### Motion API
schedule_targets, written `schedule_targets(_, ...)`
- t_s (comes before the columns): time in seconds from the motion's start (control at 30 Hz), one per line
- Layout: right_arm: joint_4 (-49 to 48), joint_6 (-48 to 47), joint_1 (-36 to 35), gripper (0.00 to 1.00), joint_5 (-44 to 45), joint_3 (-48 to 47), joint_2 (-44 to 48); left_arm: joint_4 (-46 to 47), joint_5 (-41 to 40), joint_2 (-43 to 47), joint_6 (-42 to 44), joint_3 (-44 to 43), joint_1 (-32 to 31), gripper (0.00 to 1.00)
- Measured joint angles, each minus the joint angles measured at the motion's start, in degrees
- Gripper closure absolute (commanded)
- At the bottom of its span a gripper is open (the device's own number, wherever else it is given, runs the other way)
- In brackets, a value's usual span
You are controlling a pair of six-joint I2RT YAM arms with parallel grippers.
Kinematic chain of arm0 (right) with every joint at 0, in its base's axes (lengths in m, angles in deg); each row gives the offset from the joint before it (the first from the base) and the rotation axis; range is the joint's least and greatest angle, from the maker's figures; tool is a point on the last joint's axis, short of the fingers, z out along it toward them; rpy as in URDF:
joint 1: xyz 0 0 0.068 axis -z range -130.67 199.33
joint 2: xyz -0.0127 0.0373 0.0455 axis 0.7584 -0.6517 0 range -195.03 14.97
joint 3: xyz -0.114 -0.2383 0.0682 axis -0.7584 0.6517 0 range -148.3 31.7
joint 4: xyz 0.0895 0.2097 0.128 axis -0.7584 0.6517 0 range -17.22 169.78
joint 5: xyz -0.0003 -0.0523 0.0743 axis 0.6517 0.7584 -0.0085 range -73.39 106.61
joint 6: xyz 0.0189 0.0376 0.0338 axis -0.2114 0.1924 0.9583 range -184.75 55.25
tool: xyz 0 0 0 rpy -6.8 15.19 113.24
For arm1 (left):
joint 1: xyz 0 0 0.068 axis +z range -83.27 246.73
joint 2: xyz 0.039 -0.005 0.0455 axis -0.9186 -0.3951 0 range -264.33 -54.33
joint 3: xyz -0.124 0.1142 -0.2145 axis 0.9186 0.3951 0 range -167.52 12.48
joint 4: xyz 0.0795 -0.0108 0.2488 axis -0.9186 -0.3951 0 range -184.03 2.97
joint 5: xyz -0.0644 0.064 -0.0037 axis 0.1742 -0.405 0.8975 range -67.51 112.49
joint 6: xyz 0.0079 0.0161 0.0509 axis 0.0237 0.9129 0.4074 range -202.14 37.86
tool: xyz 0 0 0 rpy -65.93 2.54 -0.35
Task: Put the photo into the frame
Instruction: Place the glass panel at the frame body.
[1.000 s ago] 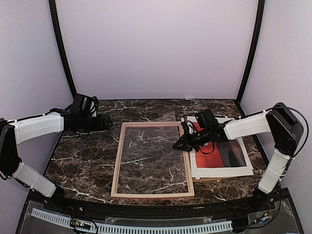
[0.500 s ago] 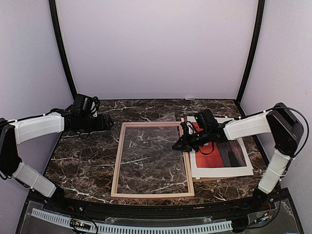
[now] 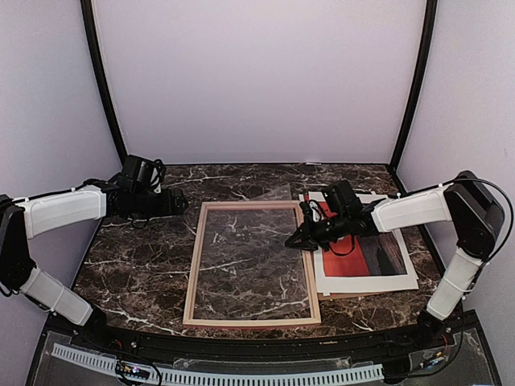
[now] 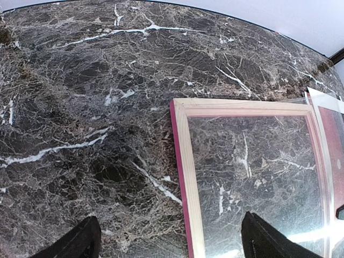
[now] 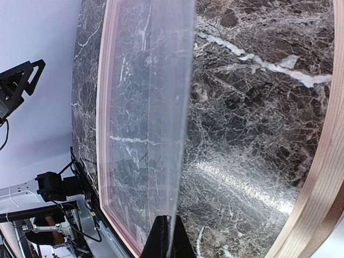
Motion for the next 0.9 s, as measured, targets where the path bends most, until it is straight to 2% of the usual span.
schedule_targets(0.9, 0.83, 0.79, -0.28, 1.0, 1.68, 1.09, 0.98, 0.35, -0.46, -0.52, 0.07, 0.0, -0.37, 0.06)
